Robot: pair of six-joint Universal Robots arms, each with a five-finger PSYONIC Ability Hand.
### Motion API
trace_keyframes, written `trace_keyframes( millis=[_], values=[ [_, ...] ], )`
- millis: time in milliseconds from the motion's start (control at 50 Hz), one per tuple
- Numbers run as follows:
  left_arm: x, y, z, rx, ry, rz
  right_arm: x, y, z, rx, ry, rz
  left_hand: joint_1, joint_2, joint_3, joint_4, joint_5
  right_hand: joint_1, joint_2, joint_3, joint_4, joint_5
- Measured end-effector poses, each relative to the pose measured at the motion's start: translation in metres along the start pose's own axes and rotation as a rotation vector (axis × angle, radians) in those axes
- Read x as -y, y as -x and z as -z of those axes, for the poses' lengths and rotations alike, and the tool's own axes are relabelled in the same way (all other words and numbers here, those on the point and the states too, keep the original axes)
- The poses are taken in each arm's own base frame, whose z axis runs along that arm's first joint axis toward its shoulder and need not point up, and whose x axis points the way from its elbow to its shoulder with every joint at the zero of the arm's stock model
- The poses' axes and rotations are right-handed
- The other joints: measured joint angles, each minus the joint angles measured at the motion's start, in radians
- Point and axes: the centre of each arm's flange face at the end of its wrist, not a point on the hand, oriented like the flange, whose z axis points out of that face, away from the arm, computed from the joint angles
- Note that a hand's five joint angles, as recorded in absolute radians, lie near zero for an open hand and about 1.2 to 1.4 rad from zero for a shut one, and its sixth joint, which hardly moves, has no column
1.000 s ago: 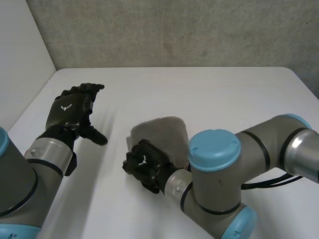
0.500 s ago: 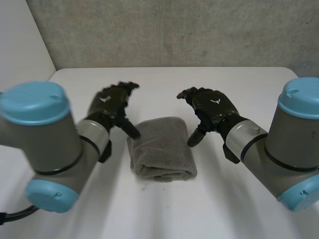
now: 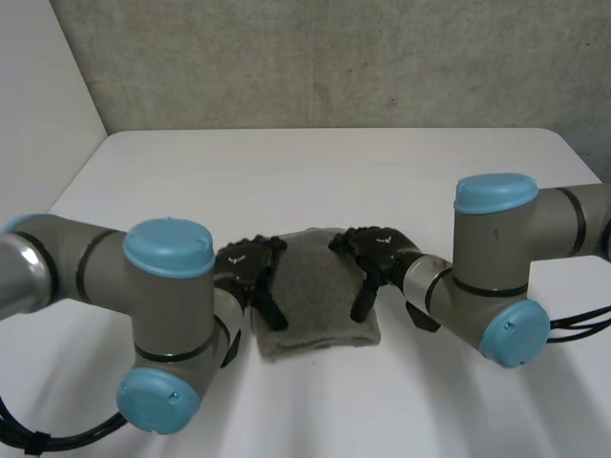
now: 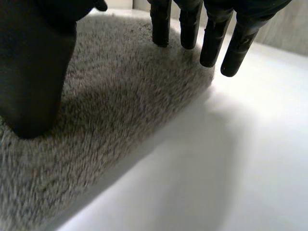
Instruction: Fold the towel.
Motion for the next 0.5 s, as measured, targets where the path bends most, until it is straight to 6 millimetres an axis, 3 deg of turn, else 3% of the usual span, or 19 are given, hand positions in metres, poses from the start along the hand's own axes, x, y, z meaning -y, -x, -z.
trace_keyframes(
  millis=[80,180,220,300,420,500],
  values=[
    [0.028,-0.004,0.011,-0.015,-0.075,0.011,0.032,0.000,0.018,-0.012,-0.086,0.031,0.000,0.000,0.000,0.000,0.000,0.000,0.000,0.000,-0.001,0.000],
    [0.083,-0.004,0.035,-0.029,-0.209,0.035,0.087,-0.002,0.057,-0.054,-0.244,0.066,0.000,0.000,0.000,0.000,0.000,0.000,0.000,0.000,-0.001,0.000],
    [0.115,0.004,0.051,-0.013,-0.278,0.050,0.114,-0.010,0.081,-0.108,-0.327,0.080,0.000,0.000,0.000,0.000,0.000,0.000,0.000,0.000,-0.001,0.000],
    [0.155,0.028,0.073,0.052,-0.347,0.056,0.146,-0.029,0.117,-0.246,-0.423,0.085,0.000,0.000,0.000,0.000,0.000,0.000,0.000,0.000,-0.001,0.000],
    [0.186,0.055,0.101,0.137,-0.377,0.013,0.166,-0.052,0.158,-0.439,-0.471,0.070,0.000,0.000,0.000,0.000,0.000,0.000,0.000,0.000,-0.001,0.000],
    [0.190,0.059,0.111,0.141,-0.377,-0.014,0.164,-0.055,0.165,-0.465,-0.450,0.063,0.000,0.000,0.000,0.000,0.000,0.000,0.000,0.000,-0.001,0.000]
  ],
)
